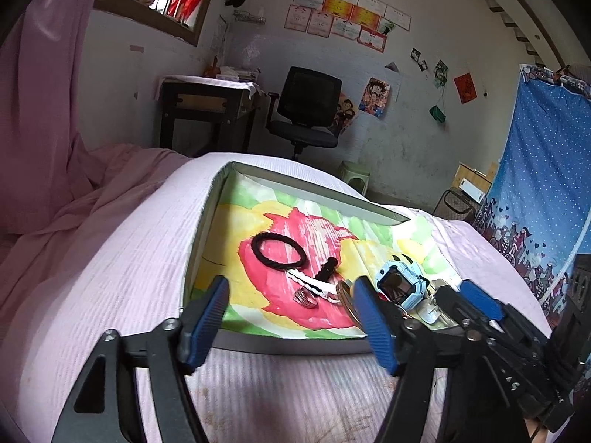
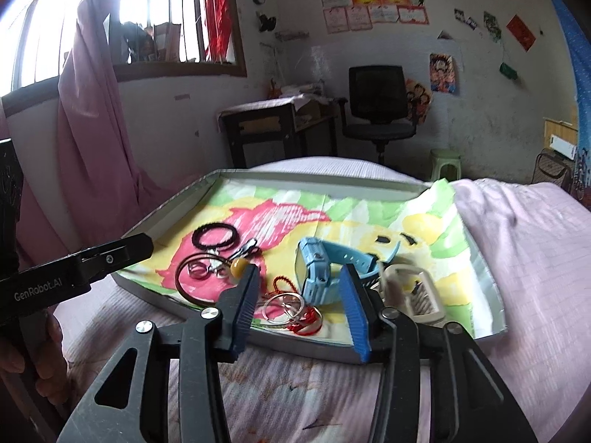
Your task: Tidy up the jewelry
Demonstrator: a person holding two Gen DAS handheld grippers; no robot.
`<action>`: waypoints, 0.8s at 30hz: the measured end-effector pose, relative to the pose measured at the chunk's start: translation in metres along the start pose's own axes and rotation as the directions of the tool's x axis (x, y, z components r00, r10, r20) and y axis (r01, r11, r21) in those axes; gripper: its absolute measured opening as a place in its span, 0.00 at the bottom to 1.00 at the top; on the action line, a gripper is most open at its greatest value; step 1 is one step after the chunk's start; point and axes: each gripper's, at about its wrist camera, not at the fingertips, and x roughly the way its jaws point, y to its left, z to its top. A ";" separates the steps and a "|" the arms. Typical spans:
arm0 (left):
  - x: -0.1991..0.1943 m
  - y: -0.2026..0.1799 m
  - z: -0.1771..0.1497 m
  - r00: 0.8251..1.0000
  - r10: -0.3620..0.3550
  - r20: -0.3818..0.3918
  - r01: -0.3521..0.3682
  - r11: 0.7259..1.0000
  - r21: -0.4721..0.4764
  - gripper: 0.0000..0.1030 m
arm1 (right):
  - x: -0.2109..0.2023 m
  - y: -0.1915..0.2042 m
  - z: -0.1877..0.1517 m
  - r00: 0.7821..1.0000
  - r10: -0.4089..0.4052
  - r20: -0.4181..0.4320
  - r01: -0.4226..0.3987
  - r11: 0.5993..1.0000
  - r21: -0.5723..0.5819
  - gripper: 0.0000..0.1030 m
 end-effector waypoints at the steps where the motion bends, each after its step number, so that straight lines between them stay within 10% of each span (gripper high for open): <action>1: -0.003 0.000 0.000 1.000 0.006 0.010 -0.006 1.000 0.003 0.75 | -0.004 -0.001 0.000 1.000 -0.011 0.015 0.011 1.000 0.003 0.46; 11: -0.028 -0.007 0.000 0.994 0.040 0.105 -0.045 0.998 0.038 0.97 | -0.037 -0.008 0.009 0.989 -0.091 0.119 0.088 0.996 0.027 0.92; 24: -0.067 -0.012 -0.011 0.981 0.061 0.184 -0.076 0.994 0.073 0.99 | -0.067 -0.011 0.008 0.986 -0.114 0.125 0.111 0.993 0.035 0.98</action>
